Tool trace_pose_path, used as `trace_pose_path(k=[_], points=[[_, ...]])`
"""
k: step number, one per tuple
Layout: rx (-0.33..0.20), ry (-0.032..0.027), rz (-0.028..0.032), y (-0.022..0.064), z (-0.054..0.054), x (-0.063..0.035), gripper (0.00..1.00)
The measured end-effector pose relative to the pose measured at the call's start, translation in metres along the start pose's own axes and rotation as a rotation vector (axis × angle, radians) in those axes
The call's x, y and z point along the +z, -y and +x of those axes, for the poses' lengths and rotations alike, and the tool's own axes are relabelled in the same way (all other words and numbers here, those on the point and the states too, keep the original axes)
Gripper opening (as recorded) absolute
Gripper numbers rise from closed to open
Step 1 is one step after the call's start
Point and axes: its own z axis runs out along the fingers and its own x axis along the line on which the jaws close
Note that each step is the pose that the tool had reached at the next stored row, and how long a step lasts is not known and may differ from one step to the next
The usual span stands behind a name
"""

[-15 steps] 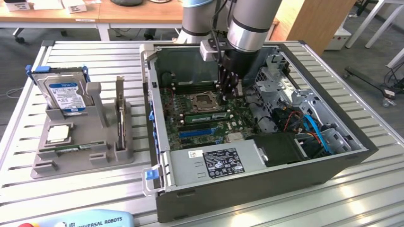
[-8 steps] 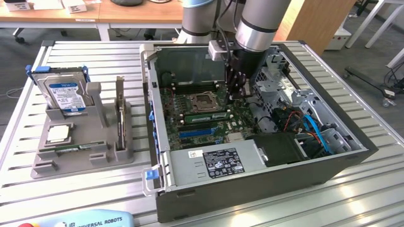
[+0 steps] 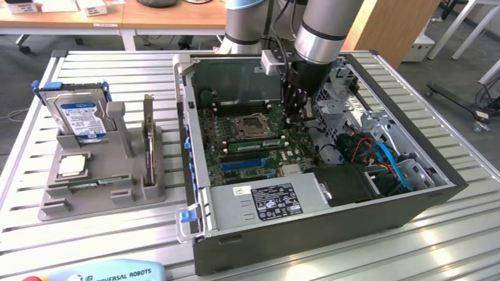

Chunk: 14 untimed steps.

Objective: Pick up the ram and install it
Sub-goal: 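Press down the ram until it locks into place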

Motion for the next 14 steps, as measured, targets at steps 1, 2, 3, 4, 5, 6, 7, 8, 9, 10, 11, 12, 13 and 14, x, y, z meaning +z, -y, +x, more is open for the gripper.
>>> trace_pose_path(k=[1, 2, 3, 4, 5, 6, 7, 8, 9, 10, 11, 12, 13, 14], points=[[0.000, 0.0000, 0.0000, 0.0000, 0.0000, 0.0001, 0.10], [0.000, 0.0002, 0.0001, 0.0000, 0.0000, 0.0007, 0.10], [0.000, 0.0001, 0.0000, 0.0001, 0.0000, 0.0015, 0.10], [0.000, 0.0000, 0.0000, 0.0001, 0.0000, 0.0023, 0.10], [0.000, 0.0002, 0.0000, 0.0001, 0.0000, 0.0032, 0.10], [0.000, 0.0001, 0.0000, 0.0002, 0.0000, 0.0040, 0.10], [0.000, 0.0001, 0.0000, 0.0002, 0.0000, 0.0048, 0.10], [0.000, 0.0001, 0.0000, 0.0002, 0.0000, 0.0055, 0.10], [0.000, 0.0000, 0.0000, 0.0003, 0.0000, 0.0063, 0.10], [0.000, 0.0002, 0.0001, 0.0003, 0.0000, 0.0070, 0.10], [0.000, 0.0001, 0.0000, 0.0003, 0.0000, 0.0074, 0.10], [0.000, 0.0001, 0.0001, 0.0003, 0.0000, 0.0079, 0.10], [0.000, 0.0000, 0.0000, 0.0003, 0.0001, 0.0082, 0.10], [0.000, -0.0001, -0.0001, 0.0004, 0.0001, 0.0085, 0.10]])
